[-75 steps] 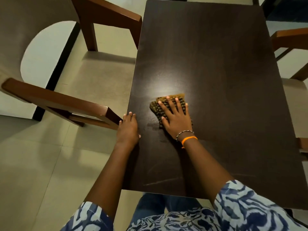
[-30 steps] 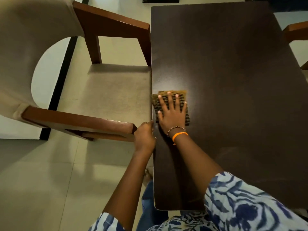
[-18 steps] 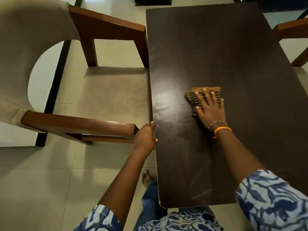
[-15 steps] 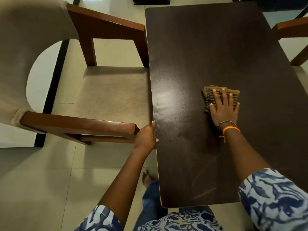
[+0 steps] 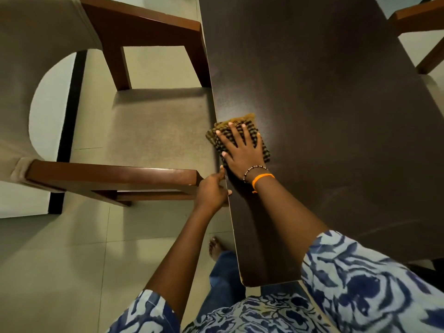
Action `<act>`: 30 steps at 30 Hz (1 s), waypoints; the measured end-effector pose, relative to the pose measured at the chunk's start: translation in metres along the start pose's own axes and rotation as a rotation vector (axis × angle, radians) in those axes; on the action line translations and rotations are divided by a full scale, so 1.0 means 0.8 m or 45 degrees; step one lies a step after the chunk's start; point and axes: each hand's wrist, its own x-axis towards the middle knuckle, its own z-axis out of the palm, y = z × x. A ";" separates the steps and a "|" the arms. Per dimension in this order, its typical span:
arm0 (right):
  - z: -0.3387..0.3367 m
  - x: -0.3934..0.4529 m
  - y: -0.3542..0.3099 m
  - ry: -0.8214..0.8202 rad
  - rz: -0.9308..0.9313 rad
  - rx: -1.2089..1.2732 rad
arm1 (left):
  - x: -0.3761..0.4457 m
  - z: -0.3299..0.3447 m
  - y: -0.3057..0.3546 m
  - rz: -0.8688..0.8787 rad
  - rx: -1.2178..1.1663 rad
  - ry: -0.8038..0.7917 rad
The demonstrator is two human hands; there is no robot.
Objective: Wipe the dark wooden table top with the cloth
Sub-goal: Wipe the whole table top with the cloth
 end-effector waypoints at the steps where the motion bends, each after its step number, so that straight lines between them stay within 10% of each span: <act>1: 0.001 -0.009 0.002 0.003 -0.024 -0.014 | -0.005 0.002 -0.003 -0.005 -0.086 0.012; 13: 0.029 -0.172 0.002 0.042 -0.123 -0.012 | -0.041 0.011 -0.030 -0.224 -0.693 -0.100; 30: -0.001 -0.018 -0.005 -0.014 -0.014 -0.006 | -0.063 0.029 -0.050 -0.329 -0.842 -0.126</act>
